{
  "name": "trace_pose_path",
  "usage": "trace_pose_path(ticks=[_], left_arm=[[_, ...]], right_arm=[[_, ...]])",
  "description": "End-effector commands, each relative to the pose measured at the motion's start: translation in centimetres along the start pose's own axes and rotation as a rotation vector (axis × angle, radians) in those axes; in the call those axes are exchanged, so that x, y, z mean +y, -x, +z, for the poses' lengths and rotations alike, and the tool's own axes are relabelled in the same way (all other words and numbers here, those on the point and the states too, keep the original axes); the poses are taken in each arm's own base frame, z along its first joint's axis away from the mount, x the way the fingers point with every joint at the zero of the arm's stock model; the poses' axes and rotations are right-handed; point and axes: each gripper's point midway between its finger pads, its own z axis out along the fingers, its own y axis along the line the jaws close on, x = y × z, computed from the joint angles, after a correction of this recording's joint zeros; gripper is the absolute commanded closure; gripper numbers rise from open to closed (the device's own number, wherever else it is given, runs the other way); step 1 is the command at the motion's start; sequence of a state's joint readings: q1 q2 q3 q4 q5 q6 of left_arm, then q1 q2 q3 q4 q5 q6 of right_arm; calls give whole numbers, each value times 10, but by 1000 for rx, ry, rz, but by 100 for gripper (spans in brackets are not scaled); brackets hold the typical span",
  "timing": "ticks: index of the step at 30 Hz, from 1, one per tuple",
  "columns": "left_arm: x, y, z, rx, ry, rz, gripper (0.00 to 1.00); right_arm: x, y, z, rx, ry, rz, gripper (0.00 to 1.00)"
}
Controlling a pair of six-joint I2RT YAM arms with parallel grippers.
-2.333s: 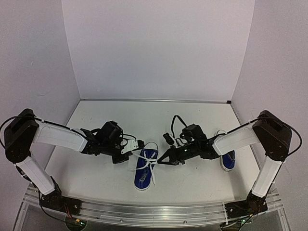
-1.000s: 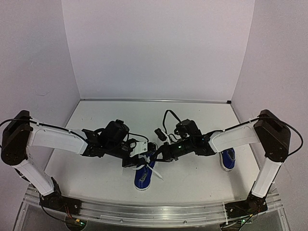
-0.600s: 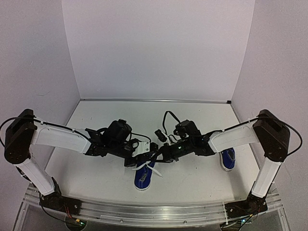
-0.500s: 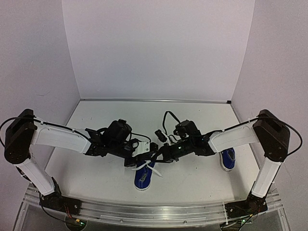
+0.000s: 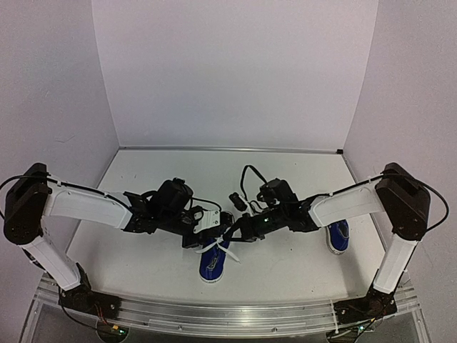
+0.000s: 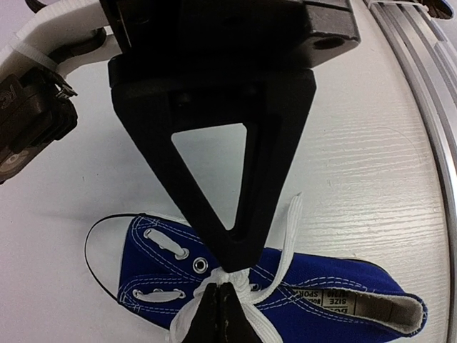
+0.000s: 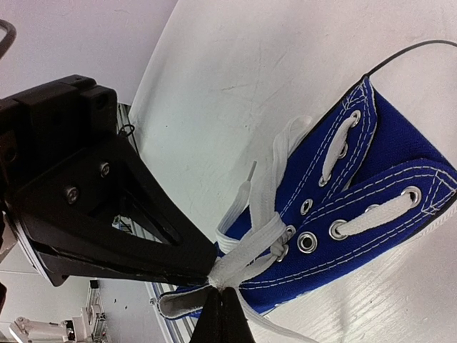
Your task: Tie the shoes
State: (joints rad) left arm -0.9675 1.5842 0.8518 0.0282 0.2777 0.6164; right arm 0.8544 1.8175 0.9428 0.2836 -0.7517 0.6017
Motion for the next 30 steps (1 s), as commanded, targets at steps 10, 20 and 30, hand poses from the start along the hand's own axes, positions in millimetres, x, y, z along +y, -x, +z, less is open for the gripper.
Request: trace_pose_path(ticks=[10, 20, 30], left_arm=[[16, -3, -14, -2, 87, -27, 100], [27, -17, -27, 23, 117, -70, 75], [42, -60, -23, 130, 102, -138, 46]], right_arm=[[1, 1, -7, -13, -25, -23, 100], [-2, 5, -13, -34, -42, -18, 100], [-2, 5, -14, -35, -43, -15, 100]])
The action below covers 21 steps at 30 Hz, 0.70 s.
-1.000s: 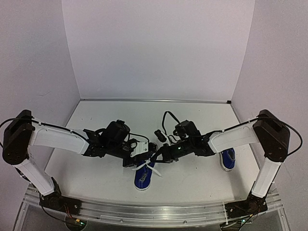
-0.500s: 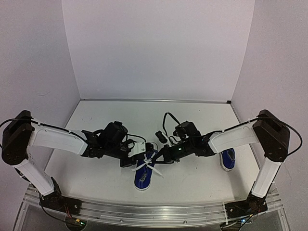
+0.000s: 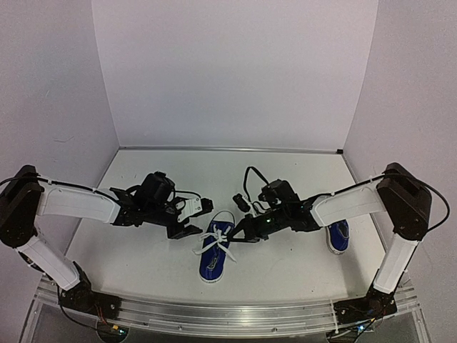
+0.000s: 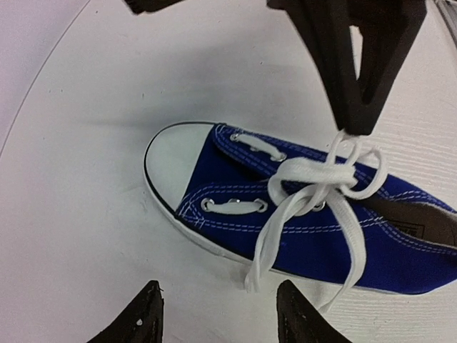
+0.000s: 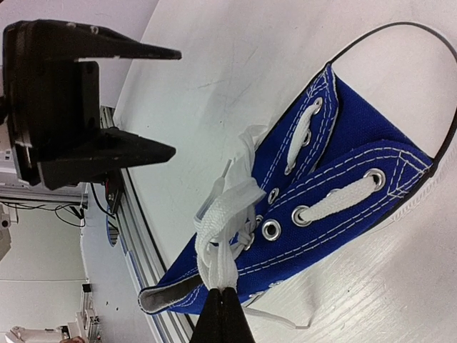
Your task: Tie the shoes
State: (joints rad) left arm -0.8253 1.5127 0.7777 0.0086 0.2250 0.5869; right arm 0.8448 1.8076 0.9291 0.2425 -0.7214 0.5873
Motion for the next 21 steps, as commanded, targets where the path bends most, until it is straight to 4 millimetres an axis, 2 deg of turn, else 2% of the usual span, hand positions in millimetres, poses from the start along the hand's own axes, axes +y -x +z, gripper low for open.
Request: trace_pose_path(ticks=[1, 4, 10, 15, 17, 21], left_arm=[[-1, -16, 11, 64, -44, -10, 45], [-6, -23, 19, 94, -85, -15, 44], [-9, -26, 33, 131, -141, 1, 44], [-9, -25, 47, 136, -175, 2, 50], [-10, -25, 50, 136, -187, 1, 56], [-10, -32, 47, 181, -188, 3, 80]], right_arm=[[10, 9, -11, -41, 4, -30, 100], [10, 9, -14, -48, 0, -32, 100], [10, 8, -15, -49, -2, -32, 100], [10, 9, -16, -52, -3, -30, 100], [10, 9, -16, -53, -3, -31, 100], [8, 7, -19, -58, -13, -27, 100]])
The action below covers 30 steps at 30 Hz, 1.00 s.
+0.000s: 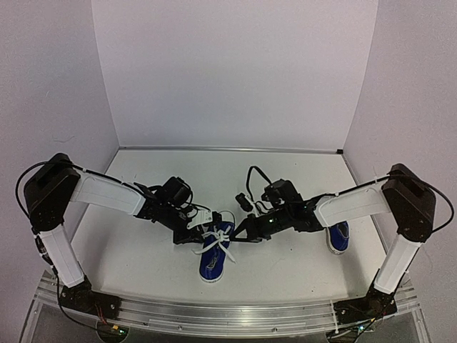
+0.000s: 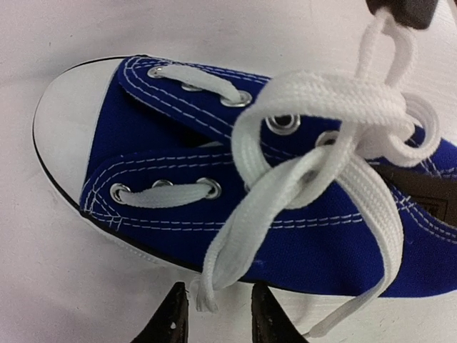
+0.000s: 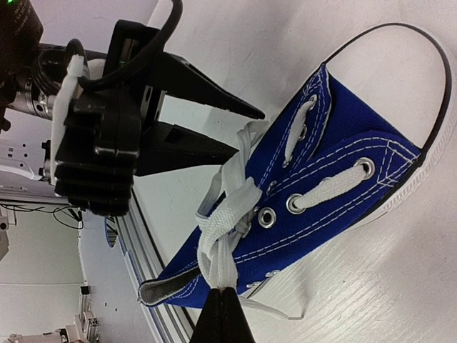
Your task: Tie the shoes
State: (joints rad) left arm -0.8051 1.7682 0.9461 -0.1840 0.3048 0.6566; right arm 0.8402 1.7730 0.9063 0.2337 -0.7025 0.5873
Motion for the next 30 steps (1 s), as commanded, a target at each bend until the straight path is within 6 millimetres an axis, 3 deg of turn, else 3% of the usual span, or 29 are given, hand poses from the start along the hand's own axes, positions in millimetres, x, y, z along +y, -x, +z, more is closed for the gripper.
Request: trace_pose_path(ticks=[1, 5, 18, 30], left_arm=[[10, 8, -4, 12, 22, 20, 85], [11, -1, -13, 57, 55, 12, 100], [21, -34, -24, 182, 155, -44, 100], [37, -48, -36, 214, 222, -81, 100]], right_arm=[[7, 8, -13, -44, 0, -26, 100], [3, 3, -16, -45, -14, -17, 100], [-16, -15, -27, -48, -77, 22, 100], [-28, -24, -35, -46, -122, 39, 100]])
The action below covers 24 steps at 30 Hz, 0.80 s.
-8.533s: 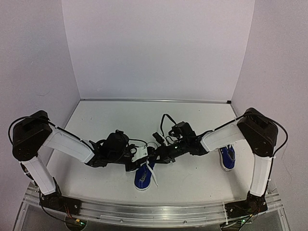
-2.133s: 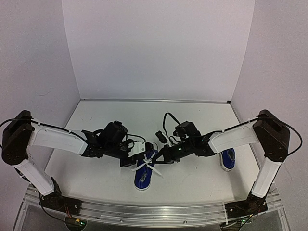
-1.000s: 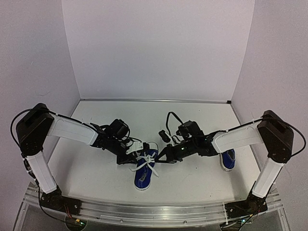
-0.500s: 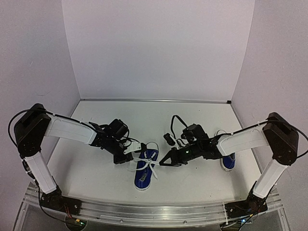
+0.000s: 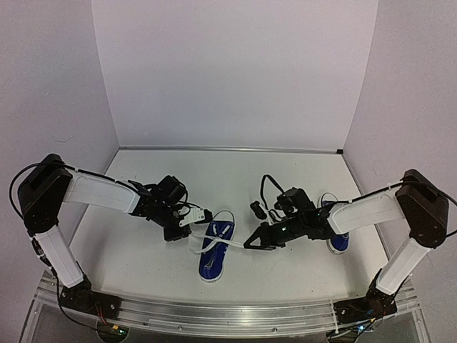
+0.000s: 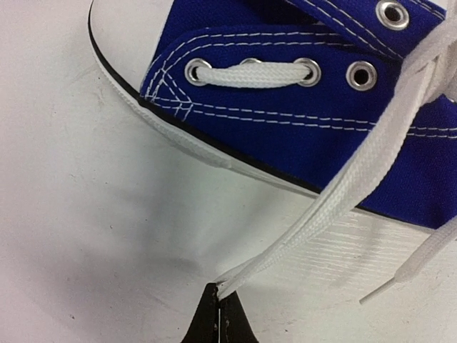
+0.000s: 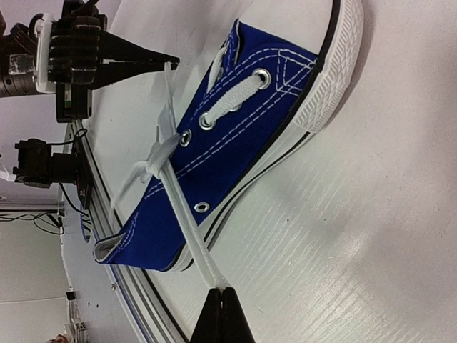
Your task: Tie the shoes
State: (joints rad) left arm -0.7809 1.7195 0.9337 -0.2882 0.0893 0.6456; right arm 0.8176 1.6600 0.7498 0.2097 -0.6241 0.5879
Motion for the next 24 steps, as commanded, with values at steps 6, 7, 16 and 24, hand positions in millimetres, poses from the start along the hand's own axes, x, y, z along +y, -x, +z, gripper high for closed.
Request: trace_pose_path(ticks=[6, 7, 16, 24], left_arm=[[15, -11, -10, 18, 68, -47, 100], [15, -11, -9, 16, 68, -48, 100], [17, 7, -14, -59, 61, -54, 91], [29, 30, -56, -200, 155, -64, 57]], right_arm=[[-7, 1, -16, -31, -41, -3, 100], [-8, 1, -18, -35, -45, -2, 100], [-1, -3, -11, 14, 3, -17, 100], [17, 8, -7, 28, 67, -62, 85]])
